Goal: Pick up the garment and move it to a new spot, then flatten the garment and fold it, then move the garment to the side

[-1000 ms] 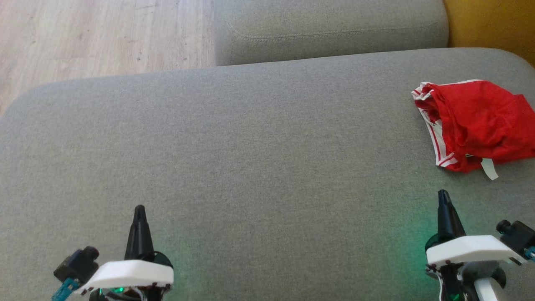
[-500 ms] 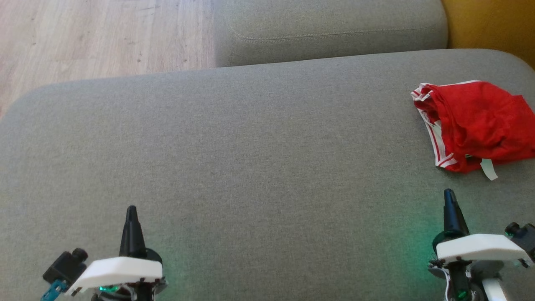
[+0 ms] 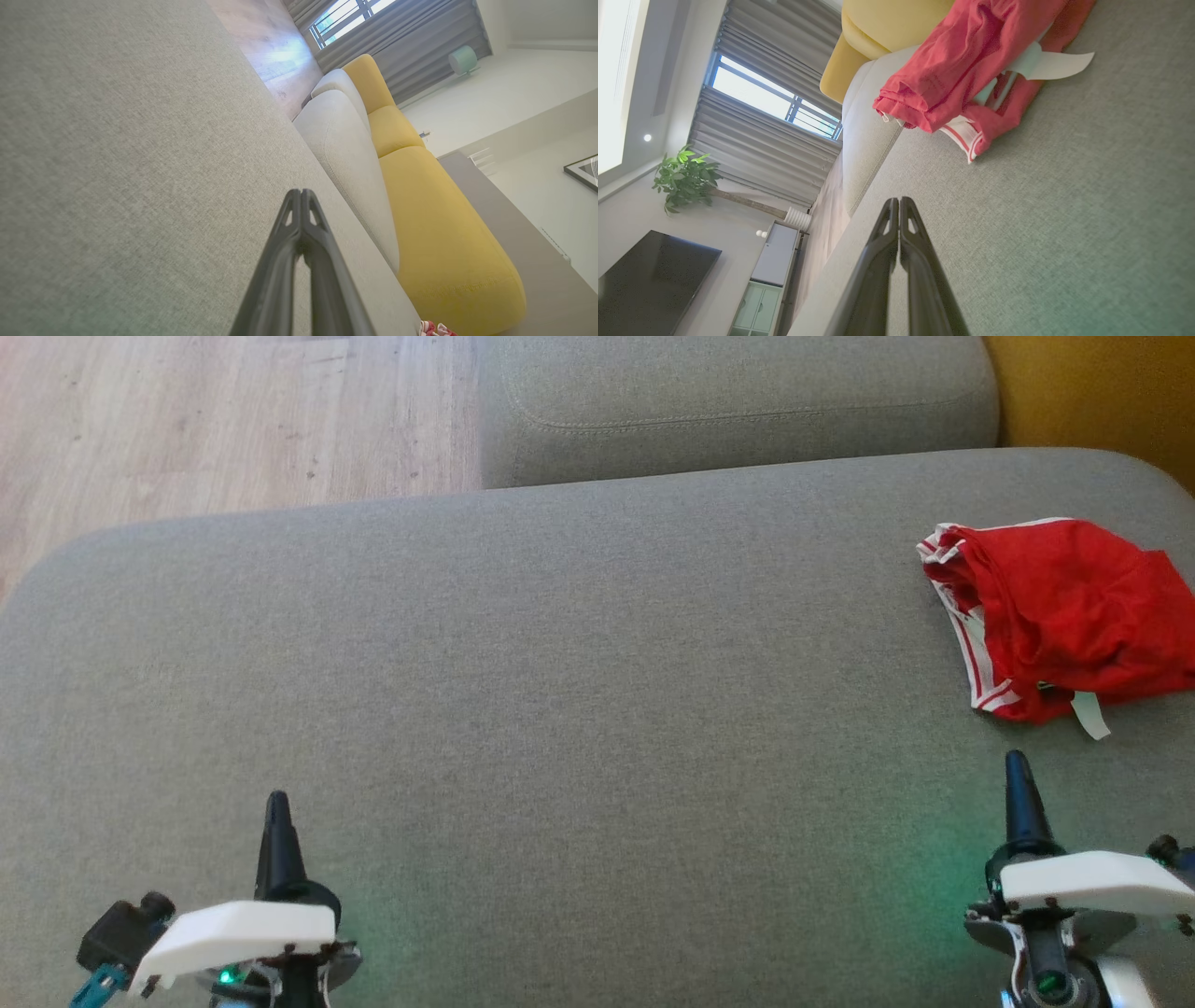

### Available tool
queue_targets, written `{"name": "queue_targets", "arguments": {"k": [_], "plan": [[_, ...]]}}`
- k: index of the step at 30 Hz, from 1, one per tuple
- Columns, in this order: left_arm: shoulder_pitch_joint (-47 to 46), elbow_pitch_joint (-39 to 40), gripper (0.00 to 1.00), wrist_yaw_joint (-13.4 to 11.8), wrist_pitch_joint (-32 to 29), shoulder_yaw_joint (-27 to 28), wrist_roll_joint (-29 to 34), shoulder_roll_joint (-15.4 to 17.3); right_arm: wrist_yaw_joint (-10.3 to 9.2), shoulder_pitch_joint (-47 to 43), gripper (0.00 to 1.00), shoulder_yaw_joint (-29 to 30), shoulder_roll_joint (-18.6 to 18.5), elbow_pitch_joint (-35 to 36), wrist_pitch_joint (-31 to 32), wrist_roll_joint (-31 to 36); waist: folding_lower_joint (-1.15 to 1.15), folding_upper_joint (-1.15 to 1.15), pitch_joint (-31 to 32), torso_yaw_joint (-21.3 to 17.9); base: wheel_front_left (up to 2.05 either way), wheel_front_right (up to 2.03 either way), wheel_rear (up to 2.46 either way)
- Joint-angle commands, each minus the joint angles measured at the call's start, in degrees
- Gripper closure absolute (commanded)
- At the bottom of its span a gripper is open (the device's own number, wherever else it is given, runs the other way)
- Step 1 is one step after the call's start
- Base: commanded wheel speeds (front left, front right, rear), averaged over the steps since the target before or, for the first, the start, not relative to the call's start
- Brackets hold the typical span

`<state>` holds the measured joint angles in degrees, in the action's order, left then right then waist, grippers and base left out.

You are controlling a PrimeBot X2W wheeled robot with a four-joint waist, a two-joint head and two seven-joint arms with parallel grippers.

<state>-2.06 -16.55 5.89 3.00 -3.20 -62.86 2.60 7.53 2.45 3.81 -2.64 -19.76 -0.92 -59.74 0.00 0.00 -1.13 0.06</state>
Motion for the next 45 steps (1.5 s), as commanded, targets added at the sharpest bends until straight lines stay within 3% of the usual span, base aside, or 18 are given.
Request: {"name": "queue_targets", "arguments": {"k": [1, 45], "plan": [[-2.7, 1.9, 1.00, 0.4, -0.5, 2.0, -1.5, 0.6, -0.03, 3.0, 1.00, -0.4, -0.2, 2.3, 0.4, -1.7, 0.00, 0.00, 0.0, 0.0, 0.00, 0.00, 0.00], [-3.9, 2.4, 1.00, 1.4, -8.0, 8.3, -26.3, 0.7, -0.04, 3.6, 1.00, 2.3, -0.2, 5.3, 6.5, -28.7, 0.00, 0.00, 0.8, -0.1, 0.00, 0.00, 0.00]]}}
